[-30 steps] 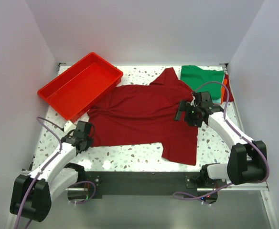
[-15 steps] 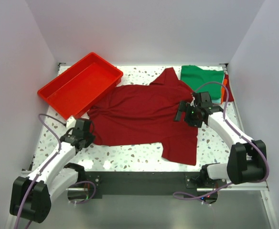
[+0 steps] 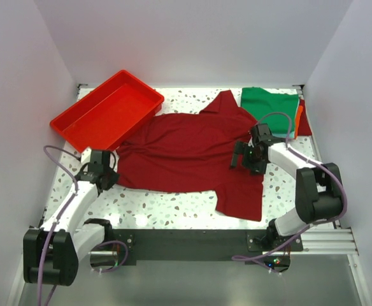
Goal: Fold and stack the t-shirts
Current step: Fold the tshirt
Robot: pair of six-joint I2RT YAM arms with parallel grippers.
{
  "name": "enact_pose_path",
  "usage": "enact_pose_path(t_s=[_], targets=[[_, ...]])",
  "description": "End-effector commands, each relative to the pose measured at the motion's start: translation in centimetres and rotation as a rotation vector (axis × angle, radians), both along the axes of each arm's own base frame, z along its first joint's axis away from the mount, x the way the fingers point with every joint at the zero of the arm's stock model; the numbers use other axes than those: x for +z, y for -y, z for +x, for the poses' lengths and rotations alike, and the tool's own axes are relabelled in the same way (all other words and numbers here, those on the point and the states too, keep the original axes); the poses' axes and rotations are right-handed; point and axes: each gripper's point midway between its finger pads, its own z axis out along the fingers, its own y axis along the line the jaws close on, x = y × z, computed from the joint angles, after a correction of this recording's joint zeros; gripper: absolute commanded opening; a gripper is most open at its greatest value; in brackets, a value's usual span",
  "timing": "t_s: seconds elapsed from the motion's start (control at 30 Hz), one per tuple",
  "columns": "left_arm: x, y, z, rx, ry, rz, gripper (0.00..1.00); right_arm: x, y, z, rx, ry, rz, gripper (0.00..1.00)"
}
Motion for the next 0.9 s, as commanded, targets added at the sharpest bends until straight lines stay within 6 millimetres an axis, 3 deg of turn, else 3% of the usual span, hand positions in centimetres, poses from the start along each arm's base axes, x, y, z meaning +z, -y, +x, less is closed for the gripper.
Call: enact_pose_path(t_s=[0.0,0.23,0.53,0.87], targets=[[1.9,-0.4,2.7,-0.052,0.062,0.013,0.00,0.9,-0.2,2.6,0.012,0.058,-0.030,0.98],[2.5,-1.5,4.9,-0.057,0.065,0.017,0.00,-0.6,-0.4,3.5,0.020,0.016,-0.055,0.98],[3.6,-2.9,8.1,-0.066,0.074,0.026,0.00,-1.2,-0.7,6.5,0.026,-0.012,-0.081,0.98],[7.0,-3.6,11.1,-0.104,0.150,0.067,0.00,1.2,-2.1,10.8,0.048,0.033,-0.062,0.98]])
